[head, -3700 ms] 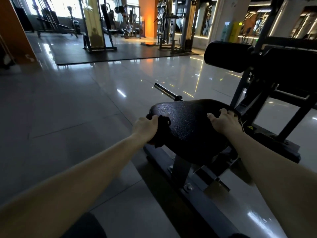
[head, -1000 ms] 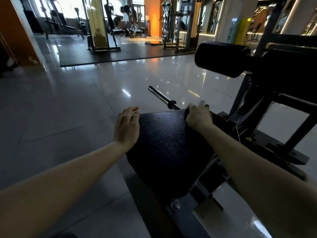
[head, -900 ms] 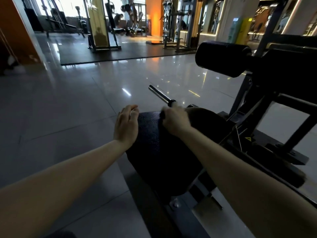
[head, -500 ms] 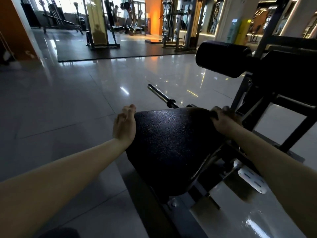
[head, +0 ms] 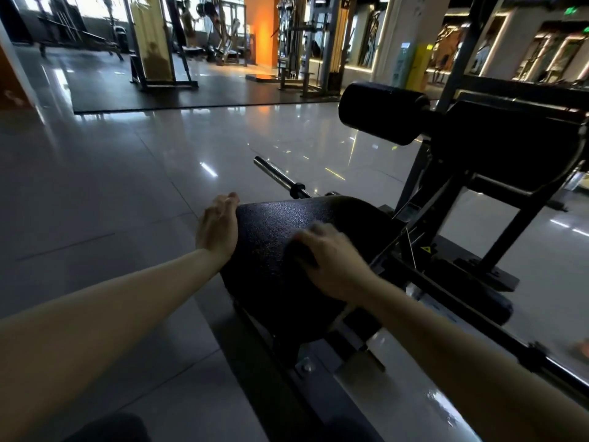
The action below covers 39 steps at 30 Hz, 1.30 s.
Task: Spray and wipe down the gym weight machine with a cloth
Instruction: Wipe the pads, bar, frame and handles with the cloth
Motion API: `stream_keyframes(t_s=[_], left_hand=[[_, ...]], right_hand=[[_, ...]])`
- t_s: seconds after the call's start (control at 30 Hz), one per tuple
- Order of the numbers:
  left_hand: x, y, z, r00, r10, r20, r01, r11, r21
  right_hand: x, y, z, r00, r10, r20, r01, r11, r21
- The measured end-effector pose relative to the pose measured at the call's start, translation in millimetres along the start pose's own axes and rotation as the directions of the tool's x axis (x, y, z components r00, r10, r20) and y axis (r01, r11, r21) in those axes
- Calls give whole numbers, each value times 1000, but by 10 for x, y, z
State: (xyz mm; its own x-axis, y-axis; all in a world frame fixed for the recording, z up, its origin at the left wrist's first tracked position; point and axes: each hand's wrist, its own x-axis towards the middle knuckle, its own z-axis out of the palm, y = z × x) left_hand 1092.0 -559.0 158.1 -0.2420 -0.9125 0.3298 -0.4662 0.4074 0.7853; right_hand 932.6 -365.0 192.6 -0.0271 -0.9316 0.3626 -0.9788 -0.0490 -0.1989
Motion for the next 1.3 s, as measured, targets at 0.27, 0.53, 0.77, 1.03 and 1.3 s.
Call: stream_keyframes(t_s=[0.27, 0.53, 0.77, 1.03, 1.3], left_hand=[[16, 5, 12, 999, 16, 46, -20, 997, 77], [-46, 146, -62, 996, -16, 91, 9, 997, 75], [-25, 110, -39, 996, 14, 92, -25, 993, 117], [-33, 118, -52, 993, 57, 106, -79, 973, 216], [4, 101, -27, 995, 8, 99, -31, 974, 224]], right_hand=[[157, 615, -125, 856, 504, -114, -516, 828, -217], [-268, -525, -63, 992, -129, 5, 128, 988, 87], [-45, 1319, -294, 767, 626, -141, -642, 741, -197], [-219, -686, -26, 998, -61, -14, 62, 995, 81], [20, 863, -199, 960, 266, -89, -268, 963, -9]])
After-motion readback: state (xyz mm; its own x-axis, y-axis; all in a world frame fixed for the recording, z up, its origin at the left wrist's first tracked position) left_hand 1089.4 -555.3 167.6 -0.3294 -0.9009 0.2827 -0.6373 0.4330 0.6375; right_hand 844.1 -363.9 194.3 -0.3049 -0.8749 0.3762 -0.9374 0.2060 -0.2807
